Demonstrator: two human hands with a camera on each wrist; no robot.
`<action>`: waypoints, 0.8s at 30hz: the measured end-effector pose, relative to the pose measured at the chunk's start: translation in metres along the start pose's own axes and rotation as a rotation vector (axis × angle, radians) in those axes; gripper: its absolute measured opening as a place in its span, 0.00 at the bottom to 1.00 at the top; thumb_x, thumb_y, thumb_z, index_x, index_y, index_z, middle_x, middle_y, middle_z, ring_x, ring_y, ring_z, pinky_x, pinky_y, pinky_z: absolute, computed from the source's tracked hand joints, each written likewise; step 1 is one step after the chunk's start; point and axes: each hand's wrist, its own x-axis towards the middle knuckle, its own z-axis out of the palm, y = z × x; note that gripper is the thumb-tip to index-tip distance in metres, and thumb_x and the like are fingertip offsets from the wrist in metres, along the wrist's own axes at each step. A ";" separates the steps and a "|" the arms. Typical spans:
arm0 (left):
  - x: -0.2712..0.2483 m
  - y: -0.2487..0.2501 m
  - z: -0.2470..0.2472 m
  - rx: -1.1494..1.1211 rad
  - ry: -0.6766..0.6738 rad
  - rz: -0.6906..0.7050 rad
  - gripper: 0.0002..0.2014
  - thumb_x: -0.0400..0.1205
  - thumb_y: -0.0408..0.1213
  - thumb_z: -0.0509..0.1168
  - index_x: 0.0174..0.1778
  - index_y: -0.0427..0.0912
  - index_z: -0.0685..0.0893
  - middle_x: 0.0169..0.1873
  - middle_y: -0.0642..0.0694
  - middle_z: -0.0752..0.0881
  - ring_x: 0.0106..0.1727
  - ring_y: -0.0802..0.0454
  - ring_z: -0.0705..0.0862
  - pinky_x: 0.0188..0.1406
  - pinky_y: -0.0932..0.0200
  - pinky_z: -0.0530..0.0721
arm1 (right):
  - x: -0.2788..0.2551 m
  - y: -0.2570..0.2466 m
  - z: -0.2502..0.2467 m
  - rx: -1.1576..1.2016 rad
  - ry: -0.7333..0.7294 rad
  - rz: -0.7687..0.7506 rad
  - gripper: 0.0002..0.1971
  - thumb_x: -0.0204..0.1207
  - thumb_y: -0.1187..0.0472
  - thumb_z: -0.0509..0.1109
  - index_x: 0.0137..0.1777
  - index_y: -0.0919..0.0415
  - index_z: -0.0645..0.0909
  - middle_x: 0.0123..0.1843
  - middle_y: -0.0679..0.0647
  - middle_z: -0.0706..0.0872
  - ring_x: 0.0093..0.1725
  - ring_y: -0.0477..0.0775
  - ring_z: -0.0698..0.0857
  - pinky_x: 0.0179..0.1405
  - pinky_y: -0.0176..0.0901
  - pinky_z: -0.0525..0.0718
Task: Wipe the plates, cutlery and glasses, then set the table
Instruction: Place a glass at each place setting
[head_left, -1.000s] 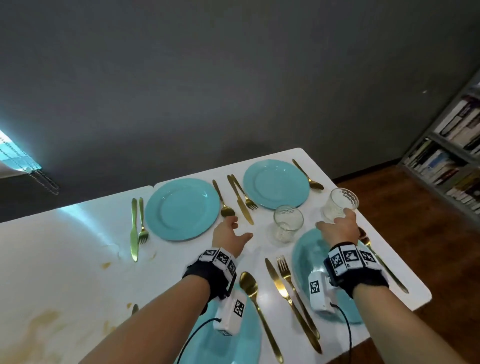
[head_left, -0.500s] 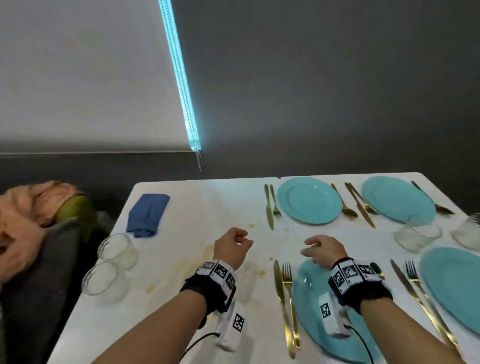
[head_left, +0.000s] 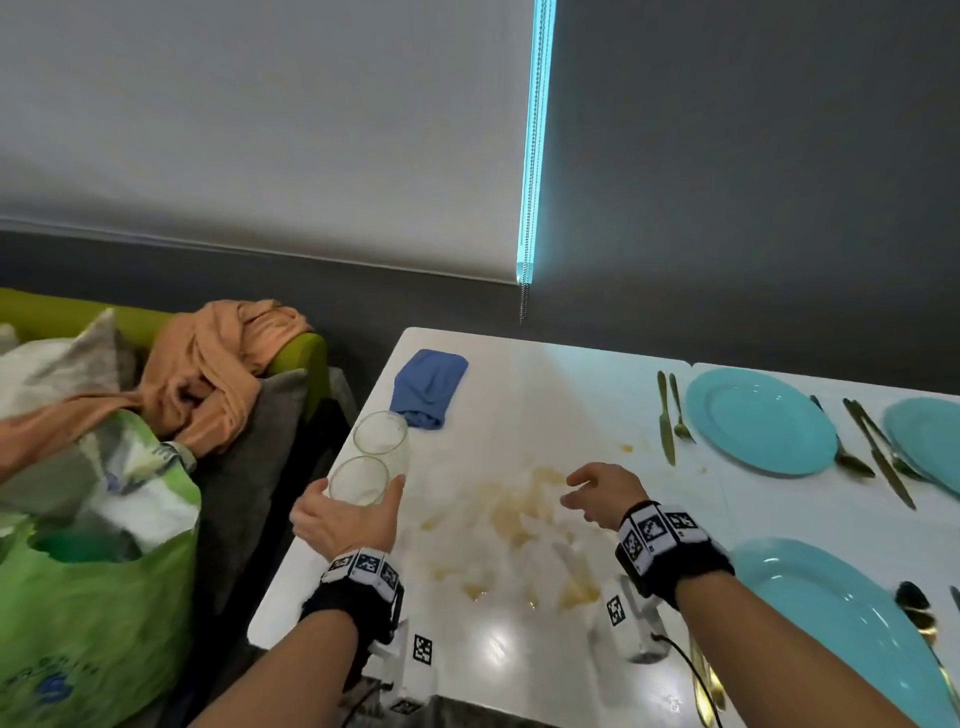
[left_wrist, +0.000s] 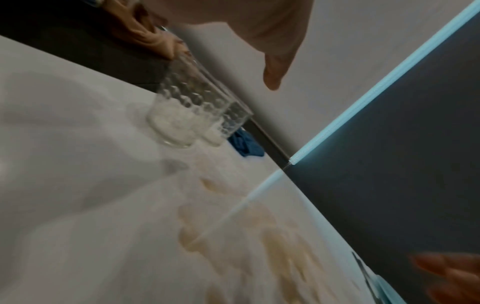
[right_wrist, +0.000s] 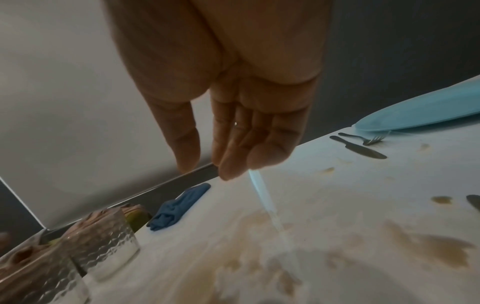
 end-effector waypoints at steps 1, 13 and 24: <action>0.005 -0.007 0.000 0.008 -0.033 -0.024 0.47 0.57 0.43 0.84 0.69 0.31 0.69 0.68 0.30 0.70 0.72 0.32 0.66 0.74 0.39 0.64 | 0.001 0.000 0.003 -0.006 -0.005 0.002 0.16 0.71 0.58 0.75 0.59 0.57 0.82 0.53 0.54 0.87 0.45 0.52 0.84 0.38 0.36 0.78; 0.043 -0.046 0.017 -0.010 -0.313 -0.081 0.51 0.62 0.35 0.83 0.78 0.41 0.62 0.71 0.34 0.73 0.76 0.39 0.61 0.71 0.46 0.68 | 0.000 0.006 0.022 -0.028 -0.029 0.063 0.16 0.70 0.58 0.75 0.58 0.56 0.82 0.49 0.52 0.85 0.46 0.52 0.82 0.50 0.40 0.80; 0.019 -0.038 0.016 0.022 -0.458 0.134 0.39 0.59 0.42 0.83 0.65 0.41 0.76 0.52 0.46 0.81 0.64 0.42 0.72 0.60 0.54 0.73 | -0.014 -0.021 0.049 -0.060 -0.136 -0.092 0.31 0.66 0.57 0.79 0.70 0.53 0.73 0.60 0.52 0.81 0.53 0.49 0.79 0.53 0.37 0.78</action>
